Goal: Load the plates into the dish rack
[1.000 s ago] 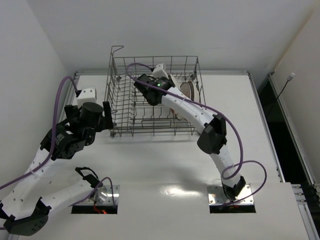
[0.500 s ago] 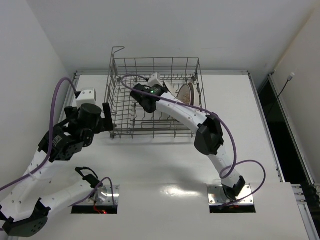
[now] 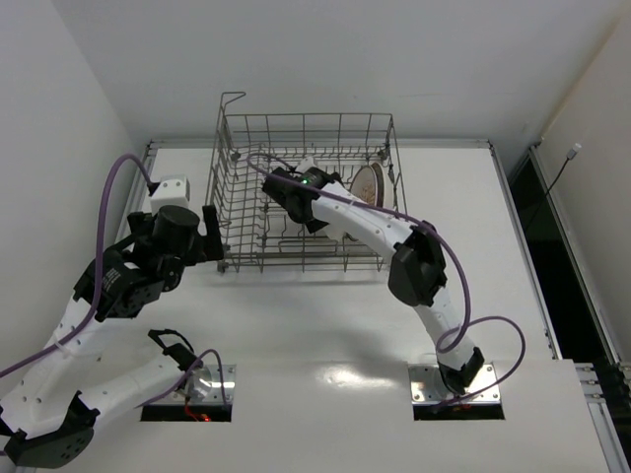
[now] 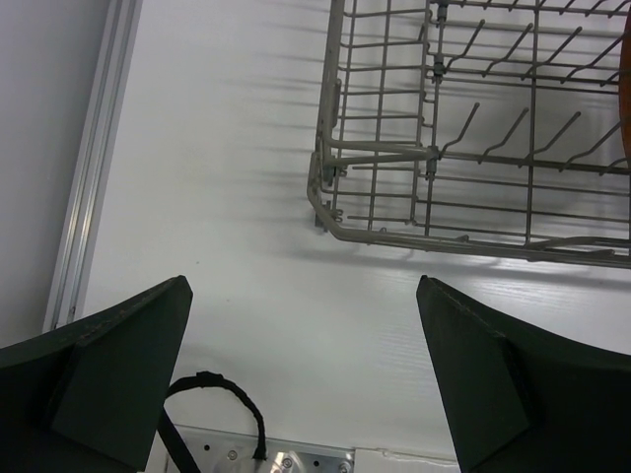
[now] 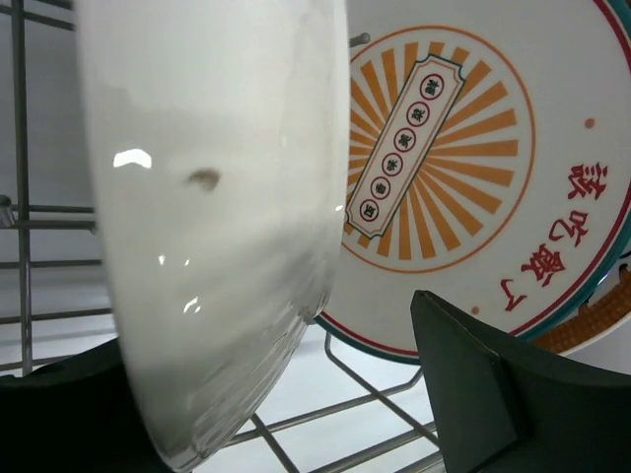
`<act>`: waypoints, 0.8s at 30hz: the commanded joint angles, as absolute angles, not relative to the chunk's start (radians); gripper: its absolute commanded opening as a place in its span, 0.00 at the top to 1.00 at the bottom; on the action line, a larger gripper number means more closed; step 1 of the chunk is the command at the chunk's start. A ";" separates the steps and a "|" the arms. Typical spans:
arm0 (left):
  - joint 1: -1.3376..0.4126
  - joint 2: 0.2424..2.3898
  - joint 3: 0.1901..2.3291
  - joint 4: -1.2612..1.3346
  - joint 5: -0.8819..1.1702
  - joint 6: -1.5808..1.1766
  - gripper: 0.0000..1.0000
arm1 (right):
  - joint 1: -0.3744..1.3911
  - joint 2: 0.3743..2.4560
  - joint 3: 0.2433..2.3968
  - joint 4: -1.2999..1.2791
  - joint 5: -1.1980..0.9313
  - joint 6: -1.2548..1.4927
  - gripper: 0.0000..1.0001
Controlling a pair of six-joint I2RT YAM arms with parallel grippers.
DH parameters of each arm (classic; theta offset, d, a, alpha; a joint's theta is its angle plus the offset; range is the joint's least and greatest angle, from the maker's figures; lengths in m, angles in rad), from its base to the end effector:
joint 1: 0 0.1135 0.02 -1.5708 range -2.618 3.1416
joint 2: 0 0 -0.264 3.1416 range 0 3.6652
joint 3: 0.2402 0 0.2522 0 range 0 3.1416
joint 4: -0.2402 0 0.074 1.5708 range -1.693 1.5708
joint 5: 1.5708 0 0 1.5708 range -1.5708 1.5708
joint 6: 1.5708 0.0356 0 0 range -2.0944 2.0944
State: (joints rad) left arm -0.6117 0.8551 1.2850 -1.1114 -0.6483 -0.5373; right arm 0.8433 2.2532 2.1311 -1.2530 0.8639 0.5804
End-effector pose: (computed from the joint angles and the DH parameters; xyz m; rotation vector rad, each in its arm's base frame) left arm 0.1138 -0.0536 0.4049 -0.2543 2.0818 0.0479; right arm 0.3233 0.3224 0.2528 -0.2029 2.3468 -0.6705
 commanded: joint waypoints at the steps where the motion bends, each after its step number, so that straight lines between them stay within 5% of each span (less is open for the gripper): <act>1: -0.604 0.844 1.302 -1.104 -0.635 -0.555 0.00 | 0.804 2.148 2.126 -1.195 0.795 0.578 0.27; 6: -0.604 0.844 1.302 -1.104 -0.635 -0.555 0.00 | 0.769 2.157 2.189 -1.197 0.759 0.569 0.32; 10: -0.604 0.844 1.302 -1.104 -0.635 -0.555 0.00 | 0.729 2.125 2.152 -1.158 0.700 0.578 0.52; 17: -0.604 0.853 1.302 -1.095 -0.626 -0.555 0.00 | 0.658 1.982 2.014 -1.012 0.503 0.624 0.51; 24: -0.604 0.853 1.302 -1.086 -0.626 -0.555 0.00 | 0.612 2.025 2.115 -1.032 0.459 0.624 0.45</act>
State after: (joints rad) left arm -0.6117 0.8555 1.2850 -1.1118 -0.6304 -0.5510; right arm 0.6212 2.0216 2.0594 -1.0500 0.4980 0.6071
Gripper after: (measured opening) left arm 1.000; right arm 0.537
